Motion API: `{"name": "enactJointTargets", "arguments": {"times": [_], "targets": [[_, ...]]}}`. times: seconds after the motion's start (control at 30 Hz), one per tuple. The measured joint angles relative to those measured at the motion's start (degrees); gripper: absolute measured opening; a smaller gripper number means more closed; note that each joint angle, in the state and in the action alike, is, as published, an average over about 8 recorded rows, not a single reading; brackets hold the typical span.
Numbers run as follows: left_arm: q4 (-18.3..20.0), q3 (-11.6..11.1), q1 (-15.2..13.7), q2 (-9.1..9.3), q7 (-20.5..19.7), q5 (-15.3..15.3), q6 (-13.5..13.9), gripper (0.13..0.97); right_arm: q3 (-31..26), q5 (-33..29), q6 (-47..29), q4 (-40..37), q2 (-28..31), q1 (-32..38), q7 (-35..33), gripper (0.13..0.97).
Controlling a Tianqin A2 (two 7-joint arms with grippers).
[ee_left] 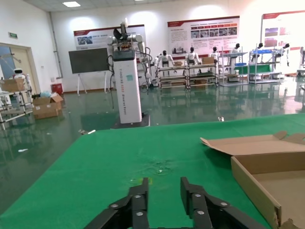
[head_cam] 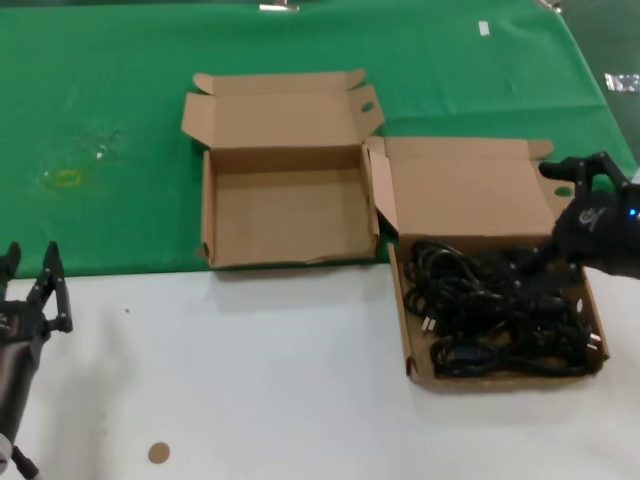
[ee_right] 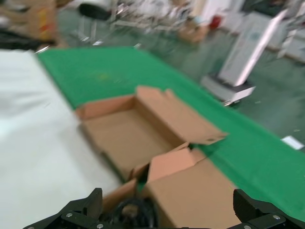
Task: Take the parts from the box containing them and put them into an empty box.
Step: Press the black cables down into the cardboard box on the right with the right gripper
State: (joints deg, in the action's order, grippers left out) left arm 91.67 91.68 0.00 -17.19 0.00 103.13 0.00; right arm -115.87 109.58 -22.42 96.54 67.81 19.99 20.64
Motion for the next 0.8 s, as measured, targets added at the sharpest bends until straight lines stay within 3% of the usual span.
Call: {"name": "enactJointTargets", "arguments": {"times": [0.2,0.43,0.8], "targets": [[0.0,0.0,0.0,0.0,0.0,0.0,0.0,0.298,-1.87,-4.33,-14.86,-2.79,1.87,8.02,0.28,0.966],[0.0,0.0,0.0,0.0,0.0,0.0,0.0,0.216,-3.69,-12.78,-29.89,-6.99,-1.55,15.39,-1.51,0.966],[0.0,0.0,0.0,0.0,0.0,0.0,0.0,0.152,-6.01,-24.44,-39.07,-13.97,-11.6,21.05,-3.81,0.958]]}}
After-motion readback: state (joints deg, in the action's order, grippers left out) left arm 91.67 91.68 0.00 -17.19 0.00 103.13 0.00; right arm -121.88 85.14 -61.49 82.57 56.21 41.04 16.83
